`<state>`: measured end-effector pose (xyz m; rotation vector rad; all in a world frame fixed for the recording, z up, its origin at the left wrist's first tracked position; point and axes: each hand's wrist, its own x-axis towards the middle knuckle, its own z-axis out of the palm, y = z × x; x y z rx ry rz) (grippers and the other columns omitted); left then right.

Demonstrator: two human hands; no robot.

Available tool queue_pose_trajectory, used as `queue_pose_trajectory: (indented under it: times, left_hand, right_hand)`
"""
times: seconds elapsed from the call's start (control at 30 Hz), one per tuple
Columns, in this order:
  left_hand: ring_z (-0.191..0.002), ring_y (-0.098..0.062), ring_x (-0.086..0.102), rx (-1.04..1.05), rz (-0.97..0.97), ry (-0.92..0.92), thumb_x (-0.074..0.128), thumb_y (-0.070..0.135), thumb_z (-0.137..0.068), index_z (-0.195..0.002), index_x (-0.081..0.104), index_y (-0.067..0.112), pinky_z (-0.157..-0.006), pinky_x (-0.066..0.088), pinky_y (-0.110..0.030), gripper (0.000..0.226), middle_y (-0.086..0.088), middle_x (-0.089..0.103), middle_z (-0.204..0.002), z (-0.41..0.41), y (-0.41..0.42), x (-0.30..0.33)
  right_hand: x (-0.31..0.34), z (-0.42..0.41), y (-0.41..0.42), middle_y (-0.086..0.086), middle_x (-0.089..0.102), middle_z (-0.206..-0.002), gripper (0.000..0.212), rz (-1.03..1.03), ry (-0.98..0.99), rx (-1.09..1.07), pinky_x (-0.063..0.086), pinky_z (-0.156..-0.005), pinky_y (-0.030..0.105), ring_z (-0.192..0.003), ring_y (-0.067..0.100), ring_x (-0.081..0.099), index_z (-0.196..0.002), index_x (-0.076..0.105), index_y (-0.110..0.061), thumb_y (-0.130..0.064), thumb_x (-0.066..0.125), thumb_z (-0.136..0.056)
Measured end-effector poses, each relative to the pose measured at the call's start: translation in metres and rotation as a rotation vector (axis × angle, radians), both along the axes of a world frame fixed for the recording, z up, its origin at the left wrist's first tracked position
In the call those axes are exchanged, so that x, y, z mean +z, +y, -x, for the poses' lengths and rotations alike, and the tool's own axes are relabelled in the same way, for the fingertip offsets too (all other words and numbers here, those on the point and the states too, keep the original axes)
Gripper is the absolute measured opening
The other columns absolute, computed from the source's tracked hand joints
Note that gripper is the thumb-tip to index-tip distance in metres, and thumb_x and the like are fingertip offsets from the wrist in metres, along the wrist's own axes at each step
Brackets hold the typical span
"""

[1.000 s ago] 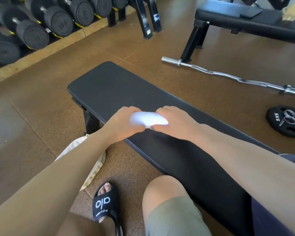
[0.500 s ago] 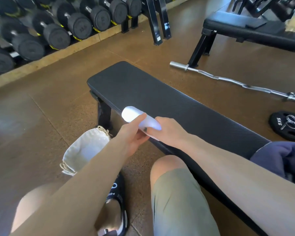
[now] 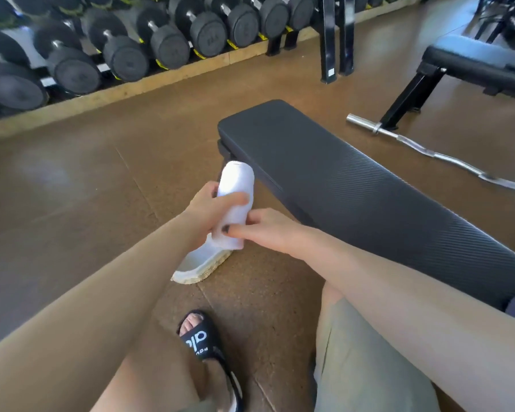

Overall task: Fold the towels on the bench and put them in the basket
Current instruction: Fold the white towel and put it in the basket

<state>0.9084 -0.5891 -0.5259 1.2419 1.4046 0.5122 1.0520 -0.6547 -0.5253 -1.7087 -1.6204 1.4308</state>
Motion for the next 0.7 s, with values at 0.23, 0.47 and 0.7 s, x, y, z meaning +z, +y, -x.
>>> queue_pose_trajectory:
  times: [0.23,0.47,0.7]
  left_hand:
    - [-0.093,-0.018,0.06,-0.539,-0.326,0.604,0.076,0.043,-0.072,-0.115,0.053,0.036,-0.076,0.052,-0.037,0.05,0.006,0.063,-0.104,0.064,0.045,-0.028]
    - [-0.075,-0.006,0.055,-0.835,-0.407,0.766,0.076,0.038,-0.074,-0.101,0.047,0.042,-0.064,0.041,-0.024,0.04,0.02,0.054,-0.082,0.063,0.073,-0.058]
    - [-0.085,-0.009,0.059,-0.86,-0.338,0.706,0.077,0.041,-0.072,-0.109,0.059,0.038,-0.06,0.037,-0.019,0.041,0.019,0.059,-0.089,0.072,0.11,-0.102]
  right_hand:
    - [0.004,0.02,0.056,-0.002,0.059,-0.094,0.013,-0.62,-0.67,0.143,0.044,-0.068,0.035,-0.089,0.022,0.056,-0.094,0.059,-0.018,-0.018,0.064,-0.083]
    - [-0.048,0.044,0.099,0.002,0.059,-0.124,0.087,-0.207,-0.686,0.511,0.053,-0.074,0.036,-0.099,0.024,0.062,-0.148,0.029,-0.022,-0.034,0.079,-0.077]
    - [-0.113,0.045,0.135,0.002,0.055,-0.103,0.051,-0.075,-0.576,0.467,0.042,-0.06,0.031,-0.084,0.019,0.056,-0.117,0.048,-0.015,-0.041,0.072,-0.082]
